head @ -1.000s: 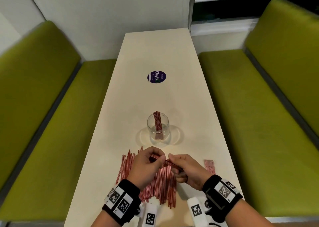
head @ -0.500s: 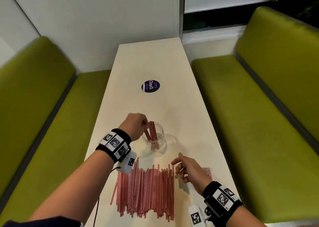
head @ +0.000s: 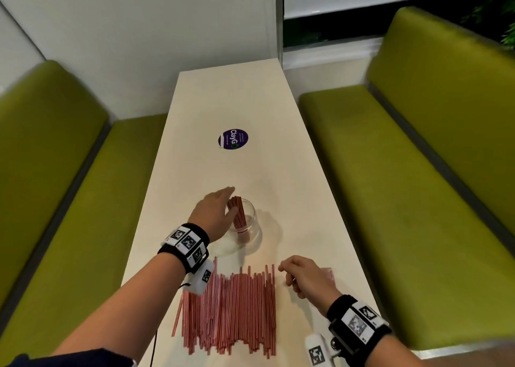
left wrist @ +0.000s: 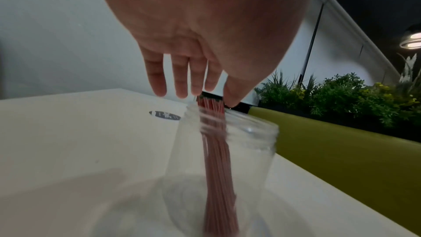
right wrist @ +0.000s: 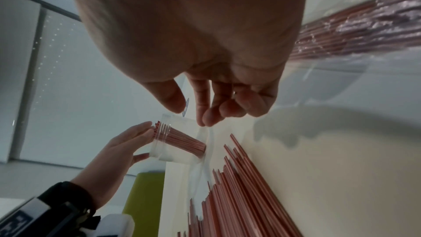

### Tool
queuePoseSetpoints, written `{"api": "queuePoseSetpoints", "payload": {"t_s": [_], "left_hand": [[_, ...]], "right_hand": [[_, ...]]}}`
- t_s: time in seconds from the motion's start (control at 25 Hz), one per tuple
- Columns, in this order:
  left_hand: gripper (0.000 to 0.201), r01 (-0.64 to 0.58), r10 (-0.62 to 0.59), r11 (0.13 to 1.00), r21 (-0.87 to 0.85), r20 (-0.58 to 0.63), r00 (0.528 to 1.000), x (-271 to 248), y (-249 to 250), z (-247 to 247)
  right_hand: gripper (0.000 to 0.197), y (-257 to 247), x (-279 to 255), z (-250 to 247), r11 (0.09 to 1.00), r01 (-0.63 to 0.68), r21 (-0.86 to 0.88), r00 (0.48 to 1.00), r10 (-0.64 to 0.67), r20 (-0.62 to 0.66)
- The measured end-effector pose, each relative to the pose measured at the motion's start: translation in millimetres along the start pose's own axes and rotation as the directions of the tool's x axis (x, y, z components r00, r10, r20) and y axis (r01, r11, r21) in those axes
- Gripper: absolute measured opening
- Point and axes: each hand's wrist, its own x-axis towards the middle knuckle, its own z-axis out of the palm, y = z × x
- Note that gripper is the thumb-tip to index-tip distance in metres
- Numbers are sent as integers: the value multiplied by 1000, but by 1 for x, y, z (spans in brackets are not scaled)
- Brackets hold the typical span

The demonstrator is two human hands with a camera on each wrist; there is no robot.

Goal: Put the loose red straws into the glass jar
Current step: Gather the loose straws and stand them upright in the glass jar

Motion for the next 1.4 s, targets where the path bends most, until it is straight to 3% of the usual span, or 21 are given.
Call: {"api": "queuePoseSetpoints", "payload": {"t_s": [0.08, 0.12, 0.24, 0.36, 0.44, 0.56, 0.84, 1.0, 1.12, 1.28, 1.4], "left_hand": [[65, -24, 25, 1000, -14, 112, 993, -7, -4, 12], [67, -15, 21, 999, -52, 113, 993, -10, -5, 15], [61, 28, -45, 975, -219, -73, 996, -31, 2, 10], [27, -10, -85, 955, -297, -306, 948, -76, 20, 14], [12, 26, -103, 941, -337, -213, 972, -107, 31, 27], [16, 120, -115, 927, -355, 37, 993, -144, 42, 57], [13, 132, -109, 970, -206, 119, 987, -169, 49, 103], [12, 122, -102, 970, -210, 105, 989, -168, 50, 108], [13, 135, -113, 965, -224, 107, 988, -169, 51, 108], [14, 160, -130, 959, -236, 139, 982, -169, 55, 106], [14, 180, -145, 951, -250, 152, 978, -167, 57, 103]], "right_hand": [[20, 2, 1, 3, 993, -6, -121, 1000, 4, -12], [20, 4, 1, 5, 981, -12, -196, 1000, 10, -13], [30, 9, 0, 9, 901, -50, -431, 999, 48, -15], [38, 8, -2, 16, 860, -95, -502, 995, 101, -17], [38, 5, -2, 22, 804, -68, -590, 997, 70, -19], [38, 3, 0, 37, 676, -11, -737, 1000, -11, -25], [21, 4, 8, 57, 550, 26, -835, 1000, -16, 21], [15, 4, 12, 57, 565, 4, -825, 998, 54, 42], [7, 1, 12, 56, 656, -50, -753, 991, 124, 43], [16, -4, 6, 58, 762, -91, -641, 991, 133, 18], [20, -9, 7, 61, 718, -33, -695, 996, 82, 37]]}}
